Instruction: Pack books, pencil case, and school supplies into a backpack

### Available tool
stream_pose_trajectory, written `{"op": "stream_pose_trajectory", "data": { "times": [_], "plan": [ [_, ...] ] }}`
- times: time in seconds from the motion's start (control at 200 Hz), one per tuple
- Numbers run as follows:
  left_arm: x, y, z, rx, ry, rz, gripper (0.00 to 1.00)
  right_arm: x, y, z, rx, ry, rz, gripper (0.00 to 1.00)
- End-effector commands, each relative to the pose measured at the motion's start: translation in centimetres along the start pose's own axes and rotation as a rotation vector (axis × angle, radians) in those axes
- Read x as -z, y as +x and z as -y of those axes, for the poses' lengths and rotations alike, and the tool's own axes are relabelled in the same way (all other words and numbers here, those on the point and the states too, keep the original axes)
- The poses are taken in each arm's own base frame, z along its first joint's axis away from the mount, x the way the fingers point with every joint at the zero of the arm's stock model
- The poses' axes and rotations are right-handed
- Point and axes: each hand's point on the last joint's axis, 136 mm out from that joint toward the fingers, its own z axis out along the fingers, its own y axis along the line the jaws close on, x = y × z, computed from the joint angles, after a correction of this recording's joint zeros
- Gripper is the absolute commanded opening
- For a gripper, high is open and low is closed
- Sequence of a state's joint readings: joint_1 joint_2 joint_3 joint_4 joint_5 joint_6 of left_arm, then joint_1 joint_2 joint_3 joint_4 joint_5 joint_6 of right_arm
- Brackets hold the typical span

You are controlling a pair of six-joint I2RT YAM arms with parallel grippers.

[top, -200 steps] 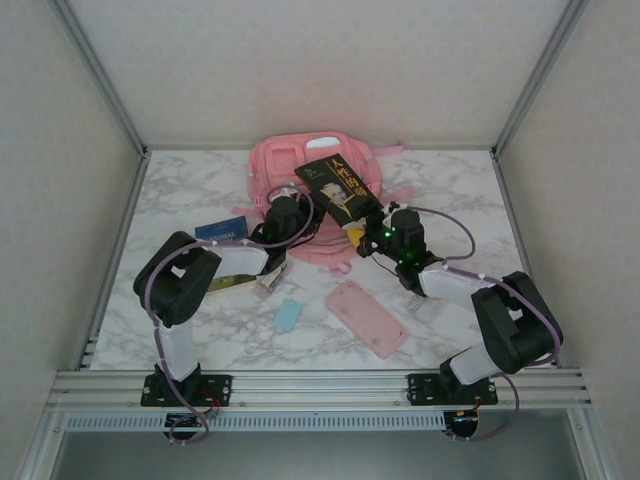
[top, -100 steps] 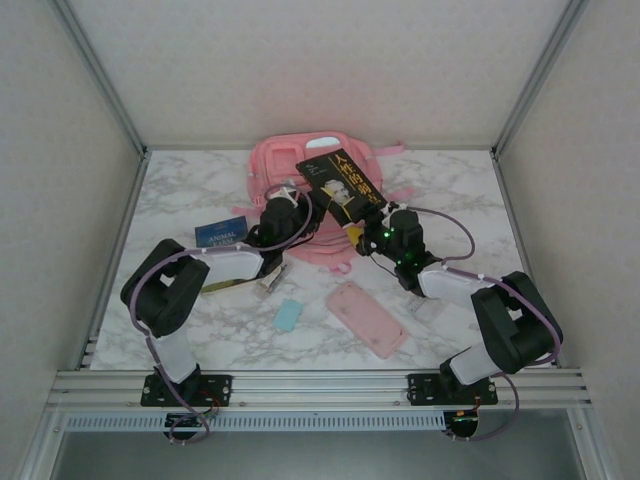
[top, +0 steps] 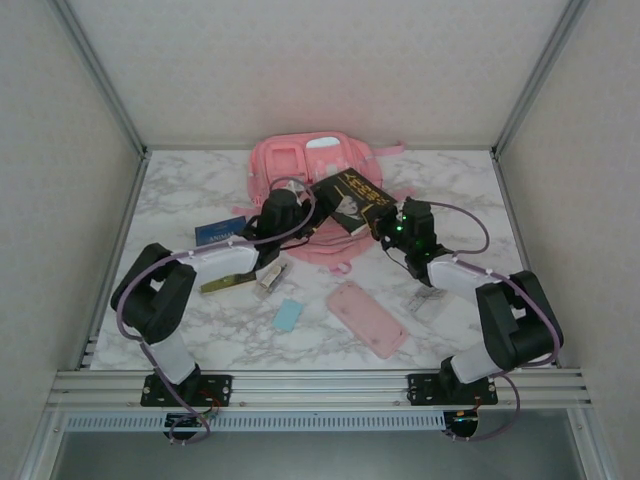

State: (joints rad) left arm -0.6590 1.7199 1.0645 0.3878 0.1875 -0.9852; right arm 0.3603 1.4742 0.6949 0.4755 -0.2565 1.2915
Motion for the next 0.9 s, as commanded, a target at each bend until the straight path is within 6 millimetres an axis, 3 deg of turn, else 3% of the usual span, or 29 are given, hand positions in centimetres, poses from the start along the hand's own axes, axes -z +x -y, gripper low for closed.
{"op": "stream_pose_trajectory", "data": {
  "times": [0.0, 0.205, 0.47, 0.616, 0.796, 0.896],
  "plan": [
    [2.3, -0.5, -0.3, -0.445, -0.179, -0.111, 1.0, 3.2, -2.7, -3.6, 0.14, -0.016, 0.049, 0.0],
    [1.7, -0.9, -3.9, -0.822, -0.413, -0.327, 0.99, 8.4, -6.3, -2.1, 0.223, 0.125, 0.124, 0.0],
    [-1.6, 0.2, -8.8, -1.029, -0.516, -0.565, 0.94, 14.1, -8.1, -0.7, 0.277, 0.225, 0.213, 0.0],
    [-2.8, 1.2, -10.8, -1.11, -0.508, -0.659, 0.95, 15.4, -8.0, 0.3, 0.253, 0.236, 0.234, 0.0],
    [-4.7, 1.0, -13.4, -1.106, -0.529, -0.709, 0.94, 15.7, -7.8, 1.3, 0.221, 0.23, 0.243, 0.0],
    [-5.5, 0.5, -15.0, -1.085, -0.553, -0.716, 0.85, 15.7, -7.6, 1.0, 0.226, 0.214, 0.233, 0.0]
  ]
}}
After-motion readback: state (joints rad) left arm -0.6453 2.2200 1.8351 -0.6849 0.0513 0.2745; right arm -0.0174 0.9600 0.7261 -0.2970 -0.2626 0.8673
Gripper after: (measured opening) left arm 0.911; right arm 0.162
